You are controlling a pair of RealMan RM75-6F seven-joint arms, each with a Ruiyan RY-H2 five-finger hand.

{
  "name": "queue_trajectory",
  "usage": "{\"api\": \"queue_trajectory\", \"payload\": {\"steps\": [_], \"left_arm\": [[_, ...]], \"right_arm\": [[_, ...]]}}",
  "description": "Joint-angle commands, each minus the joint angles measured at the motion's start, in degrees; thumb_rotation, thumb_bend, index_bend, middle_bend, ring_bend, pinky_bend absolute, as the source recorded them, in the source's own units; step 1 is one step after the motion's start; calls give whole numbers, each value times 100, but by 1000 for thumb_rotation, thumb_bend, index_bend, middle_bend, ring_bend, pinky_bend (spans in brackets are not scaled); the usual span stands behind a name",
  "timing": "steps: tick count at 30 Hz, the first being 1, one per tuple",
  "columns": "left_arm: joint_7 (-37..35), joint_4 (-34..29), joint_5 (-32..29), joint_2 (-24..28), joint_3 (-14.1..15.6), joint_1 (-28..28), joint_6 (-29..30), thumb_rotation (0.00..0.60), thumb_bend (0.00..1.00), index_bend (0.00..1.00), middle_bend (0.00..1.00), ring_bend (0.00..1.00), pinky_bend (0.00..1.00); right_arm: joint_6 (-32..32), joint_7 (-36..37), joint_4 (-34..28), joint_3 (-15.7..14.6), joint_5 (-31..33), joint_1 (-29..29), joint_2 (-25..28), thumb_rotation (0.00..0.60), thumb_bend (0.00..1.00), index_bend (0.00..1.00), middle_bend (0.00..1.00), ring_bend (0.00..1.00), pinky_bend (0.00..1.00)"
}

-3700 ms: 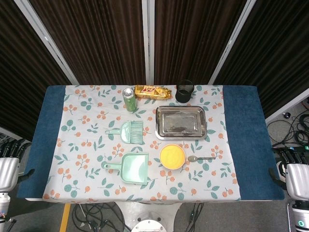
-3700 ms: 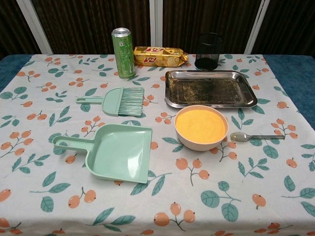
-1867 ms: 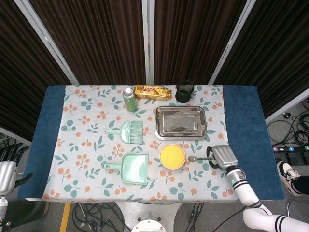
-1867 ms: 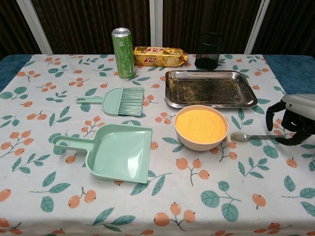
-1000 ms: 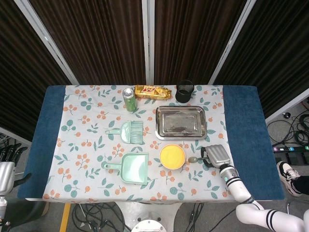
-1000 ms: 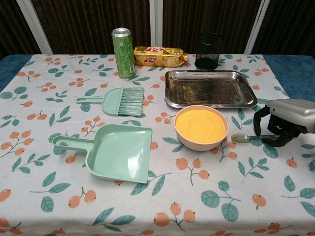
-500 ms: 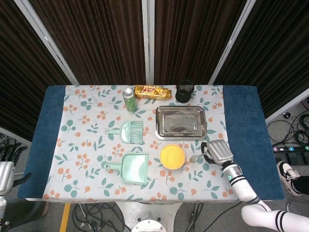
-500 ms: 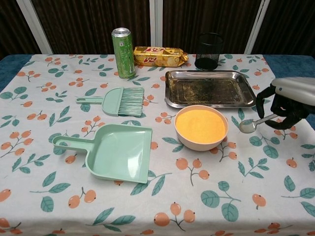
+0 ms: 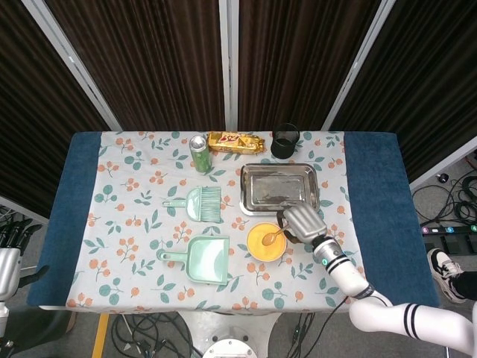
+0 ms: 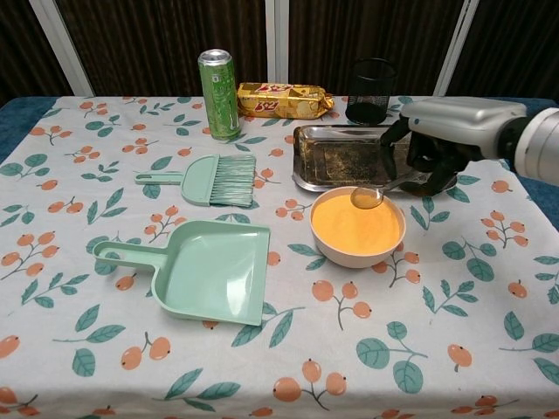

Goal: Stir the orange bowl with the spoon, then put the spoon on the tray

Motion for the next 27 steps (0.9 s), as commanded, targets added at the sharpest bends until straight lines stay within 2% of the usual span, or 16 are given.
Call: {"api": "queue_trajectory", "payload": {"steps": [1,7,10,14,18,22,27], "left_arm": [[-48,67,-20,-35,5,-6,-40,600,127,266,244,164,167],[-217,215,-9,-93,5,-18,-62,600,127,266,244,164,168],[-284,292,-17,-125,6,-13,-67,600,128,266,244,164,168],[-353,358,-19,-165,0,-13,-65,600,127,266,244,164,168],[-393,398,-7,-180,-5,-11,-47,600,127,266,244,164,168],[-426,418,-4,-191,1,-4,-44,600,127,266,244,164,168],[-439,418,-4,-202,5,3,-42,600,127,266,244,164,168]], "right_arm": [[-11,-225,112,-50,274,177,-211,600,339,550,927,940,973],[48,-526,175,-152,533,362,-342,600,339,517,927,935,969],[86,-603,115,-228,614,394,-305,600,334,441,927,935,969],[209,-532,-55,-279,583,356,-200,600,256,359,927,935,969],[314,-366,-181,-293,396,308,-41,600,230,358,927,936,969],[322,-342,-163,-332,294,335,43,600,231,408,927,940,970],[252,-501,-68,-456,341,423,-45,600,280,427,927,940,970]]}}
